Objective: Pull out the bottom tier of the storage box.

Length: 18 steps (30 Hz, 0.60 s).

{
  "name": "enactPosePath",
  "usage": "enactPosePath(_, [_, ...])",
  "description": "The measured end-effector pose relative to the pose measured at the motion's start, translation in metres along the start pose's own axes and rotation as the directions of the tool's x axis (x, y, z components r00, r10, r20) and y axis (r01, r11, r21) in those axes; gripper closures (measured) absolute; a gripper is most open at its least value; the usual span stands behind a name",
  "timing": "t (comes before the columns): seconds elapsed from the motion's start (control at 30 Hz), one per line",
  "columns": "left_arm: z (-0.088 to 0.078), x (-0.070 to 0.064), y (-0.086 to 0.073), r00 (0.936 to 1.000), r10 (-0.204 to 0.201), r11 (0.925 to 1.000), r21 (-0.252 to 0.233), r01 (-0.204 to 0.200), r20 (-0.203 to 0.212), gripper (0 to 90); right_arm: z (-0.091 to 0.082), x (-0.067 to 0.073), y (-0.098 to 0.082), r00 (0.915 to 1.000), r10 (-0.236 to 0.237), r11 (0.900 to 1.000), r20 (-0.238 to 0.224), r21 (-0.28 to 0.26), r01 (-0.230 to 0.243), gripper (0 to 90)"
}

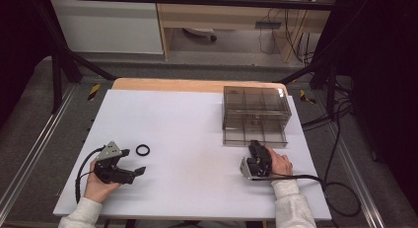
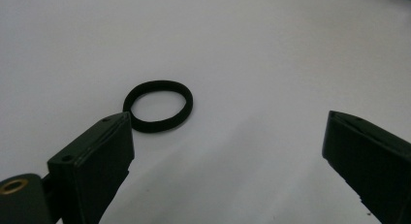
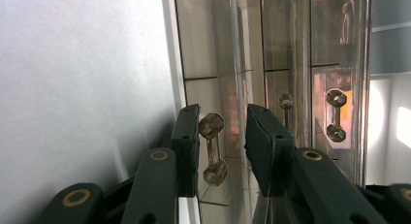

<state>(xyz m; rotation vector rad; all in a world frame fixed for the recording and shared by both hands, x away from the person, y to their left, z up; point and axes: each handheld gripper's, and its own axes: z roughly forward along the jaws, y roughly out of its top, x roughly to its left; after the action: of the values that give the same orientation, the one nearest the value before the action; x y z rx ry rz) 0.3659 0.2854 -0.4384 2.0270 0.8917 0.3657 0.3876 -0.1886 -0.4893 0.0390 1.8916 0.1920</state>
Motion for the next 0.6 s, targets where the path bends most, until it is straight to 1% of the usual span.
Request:
enactPosePath(0.1, [0.0001,0.0001,-0.0001,1.0000,-0.001,1.0000,0.001,0.001,0.000,4.5,0.0000,0.0003,-0.0001,1.0000,0.006,1.000,-0.003,0.002,-0.006,66.0])
enactPosePath(0.23, [0.0004,0.0000,0.0000,1.0000,0.000,1.0000,0.002,0.000,0.001,4.5,0.0000,-0.0006,0.0000,0.9999,0.012,1.000,-0.010,0.003,-0.012,62.4])
enactPosePath(0.33, [0.0005,-0.0001,-0.0001,1.0000,0.001,1.0000,0.003,-0.001,0.002,4.5,0.0003,-0.0009,0.0001,0.9998,0.012,1.000,-0.018,-0.004,-0.012,61.6])
enactPosePath(0.53, [0.0004,-0.0002,-0.0001,1.0000,0.000,1.0000,0.002,0.000,0.002,4.4,0.0000,-0.0030,0.0003,0.9988,0.044,0.999,-0.020,-0.013,-0.044,55.4])
enactPosePath(0.6, [0.0004,-0.0001,-0.0001,1.0000,0.001,1.0000,0.003,-0.001,0.002,4.4,-0.0001,-0.0038,0.0005,0.9977,0.057,0.998,-0.036,-0.010,-0.057,53.9])
